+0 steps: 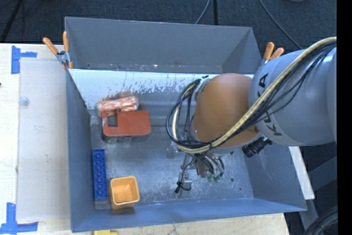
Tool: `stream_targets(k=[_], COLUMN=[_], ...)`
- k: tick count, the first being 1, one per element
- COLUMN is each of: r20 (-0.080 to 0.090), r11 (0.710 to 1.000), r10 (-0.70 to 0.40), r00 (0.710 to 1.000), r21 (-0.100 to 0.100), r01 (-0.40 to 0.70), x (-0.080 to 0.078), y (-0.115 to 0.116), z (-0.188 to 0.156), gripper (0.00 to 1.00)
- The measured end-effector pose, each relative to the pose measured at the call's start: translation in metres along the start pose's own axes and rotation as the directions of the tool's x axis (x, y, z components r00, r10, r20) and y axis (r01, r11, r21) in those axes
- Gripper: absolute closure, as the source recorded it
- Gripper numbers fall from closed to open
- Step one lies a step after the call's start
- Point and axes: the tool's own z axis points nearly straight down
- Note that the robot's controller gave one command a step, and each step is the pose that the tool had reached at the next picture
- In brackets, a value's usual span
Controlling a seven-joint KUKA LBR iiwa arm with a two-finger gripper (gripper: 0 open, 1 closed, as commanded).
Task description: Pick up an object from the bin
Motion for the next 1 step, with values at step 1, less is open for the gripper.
stream_targets(k=[1], r20=[0.008], r11=[1.000], r10=[0.004], r00=[1.000], r21=[-0.001], r01=[-0.004], x=[-0.0016], y=[-0.0005], z=[-0.0042], gripper=[0.00])
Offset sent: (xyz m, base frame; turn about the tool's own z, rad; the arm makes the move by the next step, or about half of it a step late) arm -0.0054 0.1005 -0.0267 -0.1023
